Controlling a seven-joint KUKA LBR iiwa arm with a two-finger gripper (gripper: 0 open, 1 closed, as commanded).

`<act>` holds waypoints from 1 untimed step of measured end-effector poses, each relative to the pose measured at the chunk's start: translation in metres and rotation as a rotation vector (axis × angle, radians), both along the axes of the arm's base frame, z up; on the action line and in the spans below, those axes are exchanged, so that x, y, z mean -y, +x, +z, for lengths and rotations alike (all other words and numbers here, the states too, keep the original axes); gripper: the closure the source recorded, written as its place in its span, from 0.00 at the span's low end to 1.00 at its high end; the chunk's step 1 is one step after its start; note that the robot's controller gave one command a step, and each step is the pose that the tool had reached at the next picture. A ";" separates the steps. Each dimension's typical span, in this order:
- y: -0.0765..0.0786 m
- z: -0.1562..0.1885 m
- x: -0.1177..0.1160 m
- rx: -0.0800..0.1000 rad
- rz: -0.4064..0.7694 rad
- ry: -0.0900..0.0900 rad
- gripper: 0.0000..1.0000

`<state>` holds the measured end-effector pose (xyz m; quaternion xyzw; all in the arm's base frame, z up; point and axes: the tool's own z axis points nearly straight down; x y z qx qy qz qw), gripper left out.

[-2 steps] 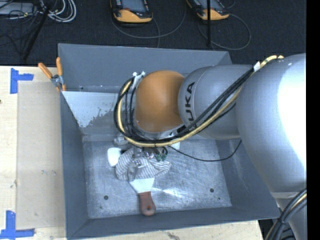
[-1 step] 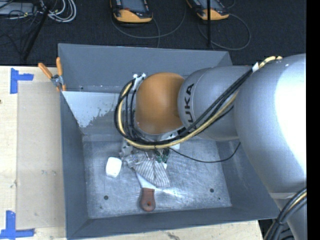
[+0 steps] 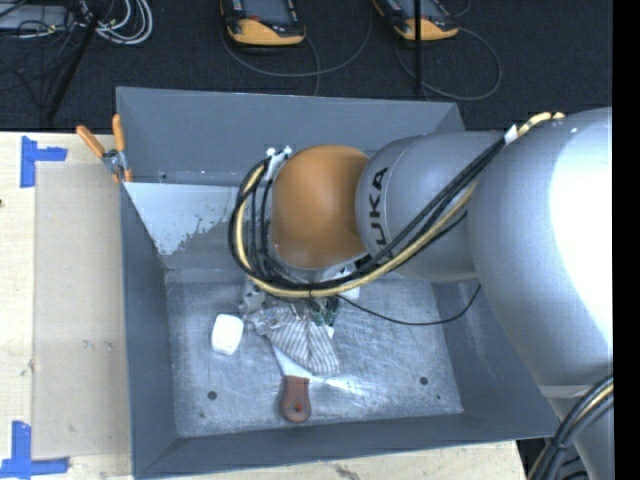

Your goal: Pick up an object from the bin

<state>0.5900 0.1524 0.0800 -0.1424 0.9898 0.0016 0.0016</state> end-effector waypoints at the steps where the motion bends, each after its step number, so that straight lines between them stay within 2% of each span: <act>1: 0.000 0.001 0.000 -0.001 0.000 -0.001 1.00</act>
Offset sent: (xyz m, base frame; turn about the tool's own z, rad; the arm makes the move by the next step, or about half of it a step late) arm 0.0001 -0.0001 0.0463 0.0000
